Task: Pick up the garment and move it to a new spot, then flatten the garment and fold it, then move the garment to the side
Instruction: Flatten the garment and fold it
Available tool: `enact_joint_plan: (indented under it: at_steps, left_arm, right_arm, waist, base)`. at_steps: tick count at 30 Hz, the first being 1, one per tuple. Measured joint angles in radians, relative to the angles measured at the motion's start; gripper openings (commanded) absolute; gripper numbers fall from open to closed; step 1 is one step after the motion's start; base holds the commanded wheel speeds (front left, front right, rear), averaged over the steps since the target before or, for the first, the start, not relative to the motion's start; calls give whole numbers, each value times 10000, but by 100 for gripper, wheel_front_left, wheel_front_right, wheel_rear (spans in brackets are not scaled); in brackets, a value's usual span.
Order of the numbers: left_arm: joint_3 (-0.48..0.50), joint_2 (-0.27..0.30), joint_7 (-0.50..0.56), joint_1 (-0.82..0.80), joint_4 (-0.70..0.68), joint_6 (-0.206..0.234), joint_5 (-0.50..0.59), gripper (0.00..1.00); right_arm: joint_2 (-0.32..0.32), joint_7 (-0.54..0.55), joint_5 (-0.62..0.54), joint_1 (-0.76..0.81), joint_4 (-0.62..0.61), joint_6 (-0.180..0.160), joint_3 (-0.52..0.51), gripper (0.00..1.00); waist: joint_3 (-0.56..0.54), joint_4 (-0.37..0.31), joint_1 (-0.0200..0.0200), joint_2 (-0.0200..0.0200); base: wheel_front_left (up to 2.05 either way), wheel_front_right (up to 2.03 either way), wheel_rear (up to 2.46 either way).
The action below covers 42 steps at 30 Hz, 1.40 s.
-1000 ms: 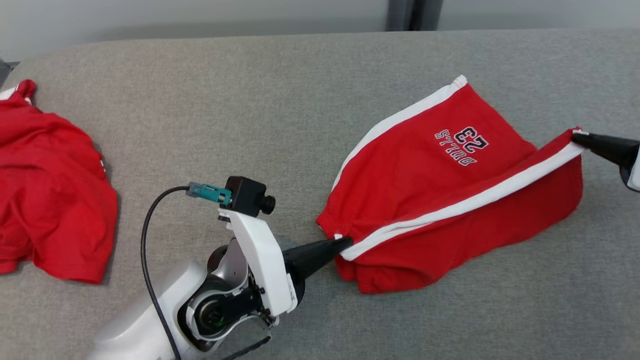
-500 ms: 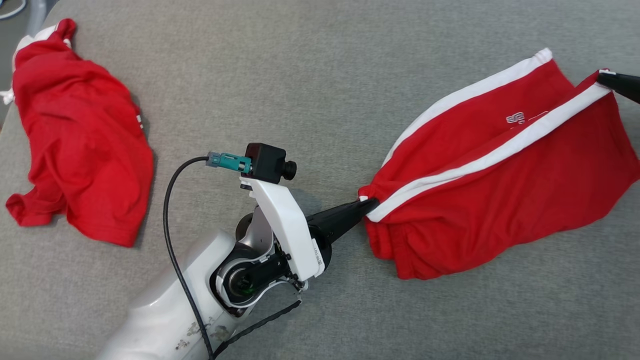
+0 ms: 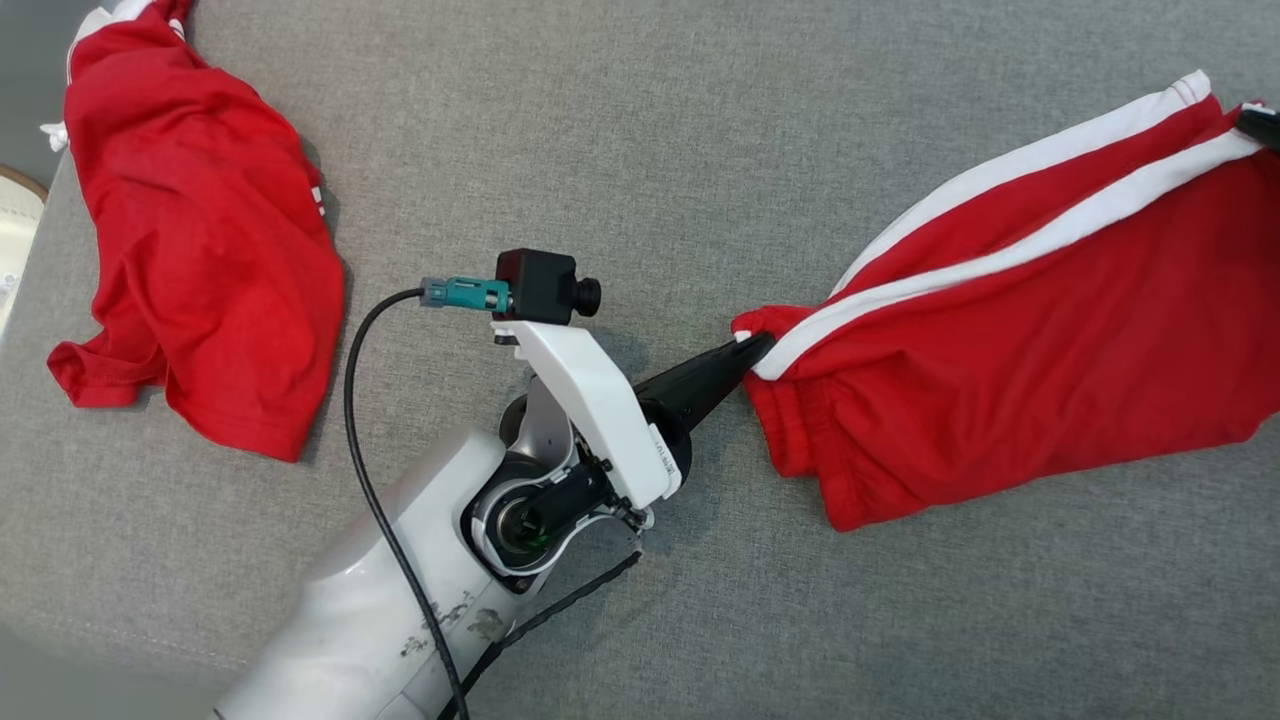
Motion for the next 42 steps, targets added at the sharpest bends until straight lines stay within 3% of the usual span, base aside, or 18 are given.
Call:
enact_joint_plan:
  at_steps: [16,18,21,22,23,24,36,41,42]
  left_arm:
    - [-27,-539,-502,-487,813,-123,6,0]
    - [-27,-583,-589,-515,901,-128,-6,0]
    - [-44,-633,-660,-575,991,-136,-54,0]
    - [-42,-648,-675,-597,1032,-138,-98,20]
    - [-35,-671,-738,-622,1083,-138,-98,55]
    - [-8,-694,-809,-651,1156,-138,-104,100]
    - [19,-771,-1315,-926,1831,-17,-61,100]
    - [40,-481,-2600,-1095,2303,397,901,100]
    - [63,-380,-3350,-1163,2462,589,1360,100]
  right_arm:
    - [-127,-1049,-188,-162,92,0,186,0]
    - [-140,-1375,-330,-244,272,0,186,100]
    - [-104,-1887,-476,-431,660,0,132,100]
    - [-73,-2025,-500,-468,744,0,123,100]
    - [-21,-2090,-500,-475,780,0,125,100]
    - [31,-2113,-499,-475,805,0,146,100]
    - [176,-3766,-886,-552,1030,0,343,100]
    - [228,-5051,-1039,-379,968,0,382,100]
    - [238,-5655,-1218,-240,880,0,500,100]
  waist:
    - [423,285,0,0]
    - [447,304,0,0]
    - [471,323,0,0]
    - [473,326,0,0]
    - [474,327,0,0]
    - [477,327,0,0]
    - [408,229,0,0]
    - [134,47,0,0]
    - [-21,-75,0,0]
  base:
    - [0,0,0]
    - [0,0,0]
    - [0,0,0]
    - [0,0,0]
    - [0,0,0]
    - [0,0,0]
    - [0,0,0]
    - [0,0,0]
    - [0,0,0]
